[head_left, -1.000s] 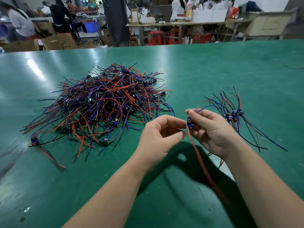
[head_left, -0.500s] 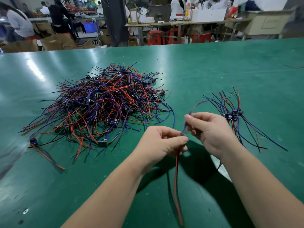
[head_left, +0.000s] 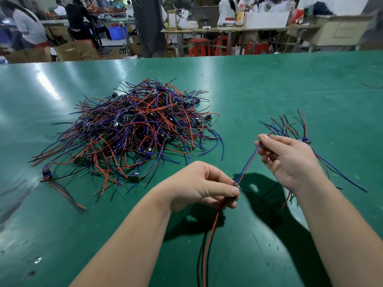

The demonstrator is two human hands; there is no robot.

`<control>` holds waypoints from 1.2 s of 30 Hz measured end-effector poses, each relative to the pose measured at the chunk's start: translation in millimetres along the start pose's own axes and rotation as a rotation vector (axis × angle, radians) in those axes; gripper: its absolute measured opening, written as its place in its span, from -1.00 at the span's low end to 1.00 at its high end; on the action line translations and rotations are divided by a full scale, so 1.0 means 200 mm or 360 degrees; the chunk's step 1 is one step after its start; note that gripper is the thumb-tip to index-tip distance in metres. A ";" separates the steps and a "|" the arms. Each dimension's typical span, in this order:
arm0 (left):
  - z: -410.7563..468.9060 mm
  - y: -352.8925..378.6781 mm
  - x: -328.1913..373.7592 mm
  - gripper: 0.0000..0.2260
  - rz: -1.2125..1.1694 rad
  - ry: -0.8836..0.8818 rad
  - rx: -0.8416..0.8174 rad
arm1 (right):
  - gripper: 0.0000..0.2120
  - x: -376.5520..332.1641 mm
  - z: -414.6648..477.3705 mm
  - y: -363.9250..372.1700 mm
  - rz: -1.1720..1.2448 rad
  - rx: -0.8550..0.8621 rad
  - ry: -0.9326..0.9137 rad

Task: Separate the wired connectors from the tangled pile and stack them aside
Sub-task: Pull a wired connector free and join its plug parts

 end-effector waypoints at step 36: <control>0.07 -0.15 0.00 -0.87 -0.0402 0.0361 0.0714 | -0.84 0.04 -0.19 0.25 -0.1228 -0.0683 -0.0846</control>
Point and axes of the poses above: each hand's wrist, its own z-axis towards the middle knuckle, its own y-axis out of the palm, x = y × z, the point moved 6 cm from there along z, towards the middle knuckle, and after that the axes turned 9 degrees about -y, right-handed, at the moved point
